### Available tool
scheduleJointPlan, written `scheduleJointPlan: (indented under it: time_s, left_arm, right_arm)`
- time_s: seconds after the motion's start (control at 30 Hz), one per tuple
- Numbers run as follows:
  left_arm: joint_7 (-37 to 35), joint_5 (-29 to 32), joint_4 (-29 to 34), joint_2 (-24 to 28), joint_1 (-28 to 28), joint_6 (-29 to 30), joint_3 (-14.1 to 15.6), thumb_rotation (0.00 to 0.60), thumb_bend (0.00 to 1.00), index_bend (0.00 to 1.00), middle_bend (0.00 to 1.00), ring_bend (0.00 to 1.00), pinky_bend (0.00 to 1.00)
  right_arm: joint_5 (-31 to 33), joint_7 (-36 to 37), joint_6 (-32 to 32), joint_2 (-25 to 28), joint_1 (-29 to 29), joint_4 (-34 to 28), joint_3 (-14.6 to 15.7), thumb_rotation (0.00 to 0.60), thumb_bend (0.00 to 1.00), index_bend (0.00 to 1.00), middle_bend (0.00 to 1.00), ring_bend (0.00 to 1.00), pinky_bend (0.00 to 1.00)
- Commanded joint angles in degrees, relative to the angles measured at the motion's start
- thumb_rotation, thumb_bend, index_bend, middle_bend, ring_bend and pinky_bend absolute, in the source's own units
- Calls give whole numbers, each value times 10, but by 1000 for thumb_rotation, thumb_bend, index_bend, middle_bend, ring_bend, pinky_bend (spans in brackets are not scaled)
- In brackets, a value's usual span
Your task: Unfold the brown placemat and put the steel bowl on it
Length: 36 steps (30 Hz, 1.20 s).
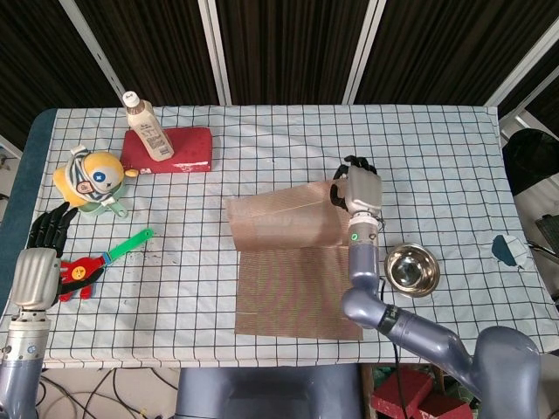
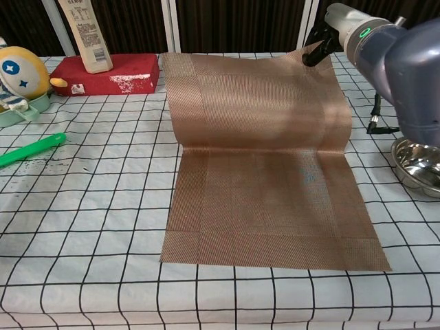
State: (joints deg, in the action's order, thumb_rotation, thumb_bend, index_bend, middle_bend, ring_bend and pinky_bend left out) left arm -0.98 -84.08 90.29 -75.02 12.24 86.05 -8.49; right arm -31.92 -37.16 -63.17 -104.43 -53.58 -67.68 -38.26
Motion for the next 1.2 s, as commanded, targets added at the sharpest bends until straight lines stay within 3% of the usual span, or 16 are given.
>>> scheduleJointPlan:
  time_s: [0.03,0.17,0.37,0.5,0.93,1.2]
  left_arm:
    - [1,0,0,-1,0,0,0,600,29,0,0,0,0]
    - [1,3,0,-1,1,-1,-1,600,29,0,0,0,0]
    - [4,3,-2,-3,2,-1,-1,600,29,0,0,0,0]
    - [5,2,-2,-4,2,-1,0,600,29,0,0,0,0]
    - [9,6,-4,-6,2,0,-2,600,29,0,0,0,0]
    - [14,5,-4,-4,2,-2,1,600,29,0,0,0,0]
  right_arm:
    - [30,-6,25,-29,-43,70,-7,600,431,644,183,106,161]
    - [35,3,33,-38,-57,99,-7,600,380,580,165,100,161]
    - [40,9,55,-34,-62,114,7,600,241,142,73,65,161]
    - [27,22,51,-27,-58,105,16,600,203,13,53,58,161]
    - [-10,65,17,-15,-49,76,25,600,185,0,44,50,161]
    - [-88,69,-42,77,43,-98,102,600,110,0,44,50,161]
